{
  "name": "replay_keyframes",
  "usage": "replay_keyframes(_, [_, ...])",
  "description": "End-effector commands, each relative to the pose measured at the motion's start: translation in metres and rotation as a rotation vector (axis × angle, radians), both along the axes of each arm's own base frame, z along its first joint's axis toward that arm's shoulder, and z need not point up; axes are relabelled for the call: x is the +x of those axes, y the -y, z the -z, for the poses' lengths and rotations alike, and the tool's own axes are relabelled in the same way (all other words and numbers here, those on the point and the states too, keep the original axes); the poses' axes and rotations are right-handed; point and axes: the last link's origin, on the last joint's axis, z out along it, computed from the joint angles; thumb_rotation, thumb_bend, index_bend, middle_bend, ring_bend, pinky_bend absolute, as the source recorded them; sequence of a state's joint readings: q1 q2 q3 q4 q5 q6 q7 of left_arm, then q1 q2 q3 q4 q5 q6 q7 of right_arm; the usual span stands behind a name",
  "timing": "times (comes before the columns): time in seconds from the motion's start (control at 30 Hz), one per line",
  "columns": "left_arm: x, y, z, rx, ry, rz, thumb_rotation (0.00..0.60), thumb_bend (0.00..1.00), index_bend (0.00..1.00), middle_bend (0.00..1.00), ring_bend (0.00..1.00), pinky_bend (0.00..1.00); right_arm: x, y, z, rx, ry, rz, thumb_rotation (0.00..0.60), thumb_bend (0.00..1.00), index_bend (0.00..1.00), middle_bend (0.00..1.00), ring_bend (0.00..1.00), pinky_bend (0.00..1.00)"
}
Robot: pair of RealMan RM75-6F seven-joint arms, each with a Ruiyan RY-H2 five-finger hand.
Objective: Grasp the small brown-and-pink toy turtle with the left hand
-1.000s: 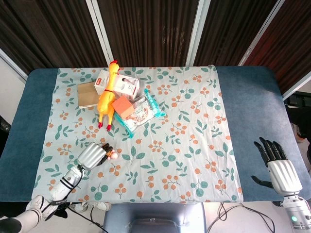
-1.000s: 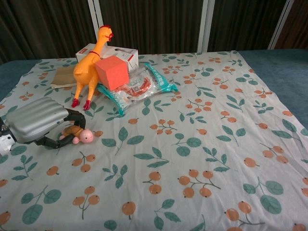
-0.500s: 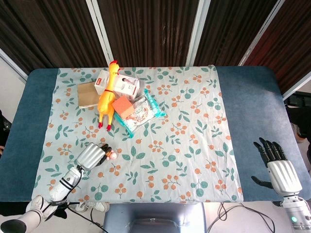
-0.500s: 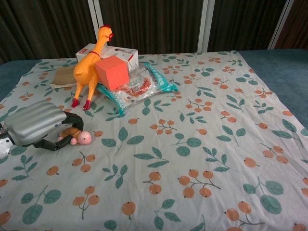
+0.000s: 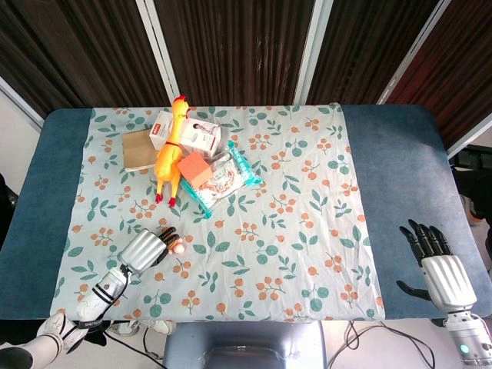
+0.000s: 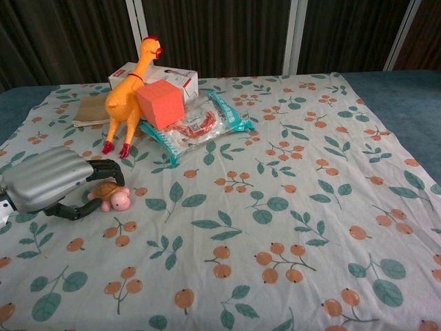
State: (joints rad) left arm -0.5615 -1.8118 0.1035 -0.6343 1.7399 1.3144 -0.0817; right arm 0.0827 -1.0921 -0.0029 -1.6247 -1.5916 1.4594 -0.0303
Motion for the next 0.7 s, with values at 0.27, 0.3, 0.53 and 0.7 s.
replay_keyframes(0.27, [-0.0001,-0.0030,0.0026,0.011,-0.033,-0.003,0.600,0.48,0.36,0.40,0.91,0.96,-0.0001,-0.0005,0.0000,0.004,-0.005,0.006,0.600,0.21,0.00,0.00,0.00,0.00])
replay_keyframes(0.3, [0.0004,-0.0034,0.0031,0.010,-0.029,-0.002,0.600,0.48,0.37,0.43,0.91,0.96,-0.0004,-0.0003,-0.0004,0.001,-0.005,0.008,0.600,0.21,0.00,0.00,0.00,0.00])
replay_keyframes(0.53, [0.0023,-0.0064,0.0021,0.020,-0.006,0.014,0.600,0.48,0.51,0.61,0.91,0.96,-0.0016,0.0010,-0.0014,-0.014,-0.009,0.025,0.600,0.21,0.00,0.00,0.00,0.00])
replay_keyframes(0.7, [0.0022,-0.0061,0.0015,0.040,0.014,0.022,0.600,0.48,0.67,0.77,0.91,0.96,-0.0018,0.0014,0.0001,-0.007,-0.014,0.028,0.600,0.21,0.00,0.00,0.00,0.00])
